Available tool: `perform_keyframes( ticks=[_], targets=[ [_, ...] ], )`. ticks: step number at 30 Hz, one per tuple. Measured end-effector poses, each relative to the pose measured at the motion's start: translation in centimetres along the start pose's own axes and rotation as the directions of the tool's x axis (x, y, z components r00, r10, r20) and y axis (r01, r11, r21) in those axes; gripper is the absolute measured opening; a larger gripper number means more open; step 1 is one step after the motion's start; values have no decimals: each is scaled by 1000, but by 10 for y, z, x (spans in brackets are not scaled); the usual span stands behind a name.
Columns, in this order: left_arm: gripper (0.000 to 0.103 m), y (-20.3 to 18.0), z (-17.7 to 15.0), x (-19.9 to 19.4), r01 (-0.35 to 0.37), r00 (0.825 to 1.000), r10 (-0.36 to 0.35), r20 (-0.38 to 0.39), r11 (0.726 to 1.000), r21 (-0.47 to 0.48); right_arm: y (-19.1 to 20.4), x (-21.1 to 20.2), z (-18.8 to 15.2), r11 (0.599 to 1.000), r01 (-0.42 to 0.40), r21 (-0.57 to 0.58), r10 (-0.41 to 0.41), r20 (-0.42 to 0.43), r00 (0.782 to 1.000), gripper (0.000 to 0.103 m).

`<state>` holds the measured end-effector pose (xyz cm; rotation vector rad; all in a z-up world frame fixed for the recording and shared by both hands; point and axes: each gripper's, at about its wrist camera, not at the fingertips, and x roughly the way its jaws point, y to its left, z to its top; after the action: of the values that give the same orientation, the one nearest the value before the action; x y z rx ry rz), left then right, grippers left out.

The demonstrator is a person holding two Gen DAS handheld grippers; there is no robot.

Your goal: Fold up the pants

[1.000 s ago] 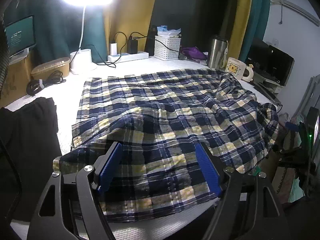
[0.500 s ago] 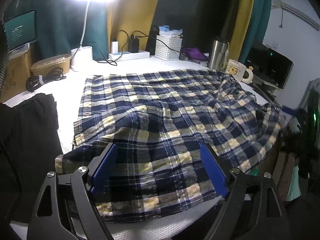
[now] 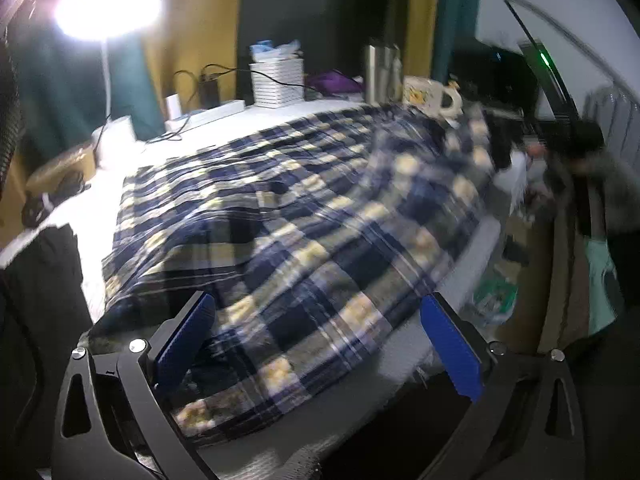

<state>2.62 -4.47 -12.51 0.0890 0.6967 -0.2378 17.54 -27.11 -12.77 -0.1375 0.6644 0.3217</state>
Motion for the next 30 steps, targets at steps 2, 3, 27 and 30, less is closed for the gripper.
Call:
perform_keyframes(
  ticks=[2,3,27,30],
  targets=[
    [101,-11,1,3,-36,999,37,-9,997,67,-2,2,6,1000,-8,21,8,3,1000,103],
    [101,-19,0,5,-59,998,60,-12,992,112,-4,2,9,999,-21,37,21,3,1000,103],
    [31,44,2,-21,-176,984,176,38,984,-14,-13,-11,-6,1000,19,22,-20,35,999,103],
    [31,46,5,-27,-144,988,145,60,989,-26,-8,-15,-17,998,51,-22,-50,53,997,103]
  ],
)
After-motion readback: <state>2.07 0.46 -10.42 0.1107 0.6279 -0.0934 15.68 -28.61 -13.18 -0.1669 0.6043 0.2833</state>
